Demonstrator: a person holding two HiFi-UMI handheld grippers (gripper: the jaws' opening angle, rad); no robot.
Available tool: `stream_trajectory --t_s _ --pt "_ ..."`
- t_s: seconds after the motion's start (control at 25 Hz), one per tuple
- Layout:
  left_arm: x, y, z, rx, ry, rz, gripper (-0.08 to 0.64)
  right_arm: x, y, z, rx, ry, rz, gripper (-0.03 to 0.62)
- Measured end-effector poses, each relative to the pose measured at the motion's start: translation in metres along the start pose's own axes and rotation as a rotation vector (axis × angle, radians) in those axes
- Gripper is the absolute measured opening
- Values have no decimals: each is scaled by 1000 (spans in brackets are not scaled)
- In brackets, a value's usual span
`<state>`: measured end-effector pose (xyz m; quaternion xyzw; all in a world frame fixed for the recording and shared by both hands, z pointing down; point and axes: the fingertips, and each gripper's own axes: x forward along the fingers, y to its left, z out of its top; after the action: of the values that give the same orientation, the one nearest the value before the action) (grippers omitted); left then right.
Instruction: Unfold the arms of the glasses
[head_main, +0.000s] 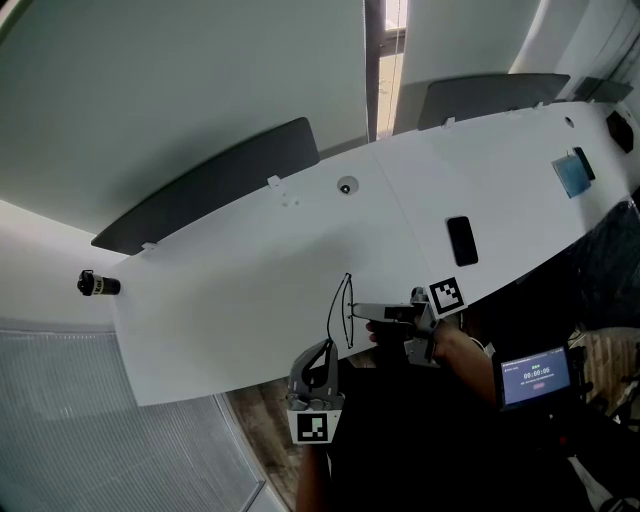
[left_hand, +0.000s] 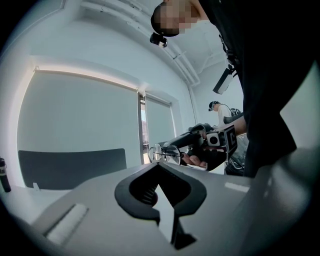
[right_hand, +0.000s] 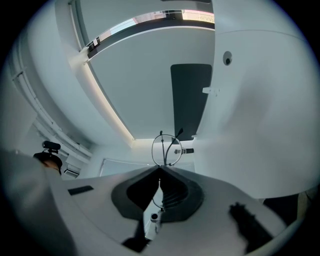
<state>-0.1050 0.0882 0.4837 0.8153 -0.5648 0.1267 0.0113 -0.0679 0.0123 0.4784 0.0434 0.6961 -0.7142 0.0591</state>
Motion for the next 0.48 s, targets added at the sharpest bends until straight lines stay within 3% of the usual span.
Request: stream_trajectory --t_s 0.04,0.16,0.48 --pt "0 1 2 31 -10 -2 8 0 0 -1 0 3 1 11" --pt "-2 7 -1 -25 -7 37 8 0 0 -2 -2 14 5 11" --pt "-9 33 3 -17 -16 97 8 5 6 -8 -9 39 36 11"
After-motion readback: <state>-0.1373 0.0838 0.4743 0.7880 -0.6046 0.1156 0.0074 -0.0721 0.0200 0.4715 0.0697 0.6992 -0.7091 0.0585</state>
